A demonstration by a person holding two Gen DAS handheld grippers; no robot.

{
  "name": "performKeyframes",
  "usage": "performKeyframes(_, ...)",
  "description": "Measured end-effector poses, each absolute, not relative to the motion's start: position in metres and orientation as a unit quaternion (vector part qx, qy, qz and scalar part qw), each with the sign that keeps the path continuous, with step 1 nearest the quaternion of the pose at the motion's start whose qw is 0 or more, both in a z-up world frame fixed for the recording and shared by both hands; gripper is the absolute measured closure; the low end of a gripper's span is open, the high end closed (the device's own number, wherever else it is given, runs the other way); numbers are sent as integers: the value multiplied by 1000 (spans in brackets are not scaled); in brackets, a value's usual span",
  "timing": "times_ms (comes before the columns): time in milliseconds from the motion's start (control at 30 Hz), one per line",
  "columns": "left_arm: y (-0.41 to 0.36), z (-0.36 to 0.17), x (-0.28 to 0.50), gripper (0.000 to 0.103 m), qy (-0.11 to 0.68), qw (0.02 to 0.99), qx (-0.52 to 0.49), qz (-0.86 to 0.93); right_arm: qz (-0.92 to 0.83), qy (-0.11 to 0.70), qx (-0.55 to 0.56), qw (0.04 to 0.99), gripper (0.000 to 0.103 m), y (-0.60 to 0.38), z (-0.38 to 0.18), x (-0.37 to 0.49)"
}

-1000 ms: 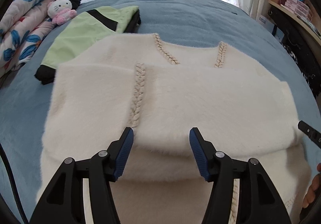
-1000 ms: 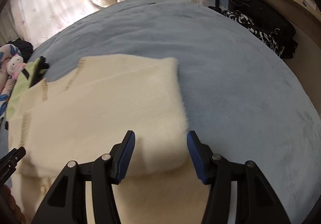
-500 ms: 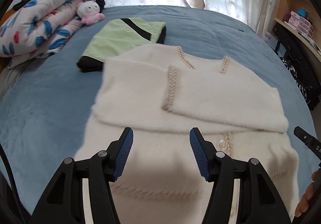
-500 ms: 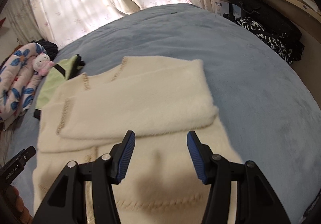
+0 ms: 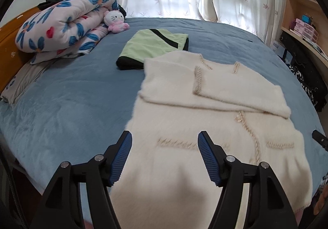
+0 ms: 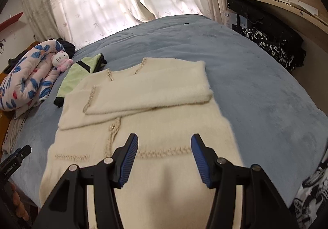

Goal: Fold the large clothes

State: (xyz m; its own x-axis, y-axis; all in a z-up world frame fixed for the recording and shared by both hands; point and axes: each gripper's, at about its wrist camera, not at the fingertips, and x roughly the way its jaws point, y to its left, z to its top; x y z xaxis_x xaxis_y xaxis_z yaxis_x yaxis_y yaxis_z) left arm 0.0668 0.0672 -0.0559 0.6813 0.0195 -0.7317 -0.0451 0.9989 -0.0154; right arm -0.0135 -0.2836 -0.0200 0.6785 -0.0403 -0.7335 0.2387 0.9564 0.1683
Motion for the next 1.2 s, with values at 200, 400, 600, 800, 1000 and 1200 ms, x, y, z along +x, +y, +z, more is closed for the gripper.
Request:
performKeyframes(200, 86, -70, 37, 37, 400, 916, -12, 7, -63, 384, 113, 914, 41, -279, -24, -50)
performKeyframes(400, 108, -105, 23, 37, 426, 904, -20, -19, -58, 393, 79, 914, 37, -280, -44, -84)
performKeyframes(600, 139, -149, 4, 37, 468, 881, -53, -33, -69, 406, 88, 907, 37, -305, -64, -114)
performKeyframes(800, 162, -172, -14, 37, 476, 874, -88, -42, -74, 421, 121, 896, 37, -341, -81, -135)
performKeyframes(1000, 172, -178, -15, 36, 489, 868, -80, -39, -73, 437, 135, 886, 37, -353, -104, -149)
performKeyframes(1200, 181, -180, -21, 36, 493, 863, -100, -52, -36, 442, 175, 879, 55, -359, -121, -148)
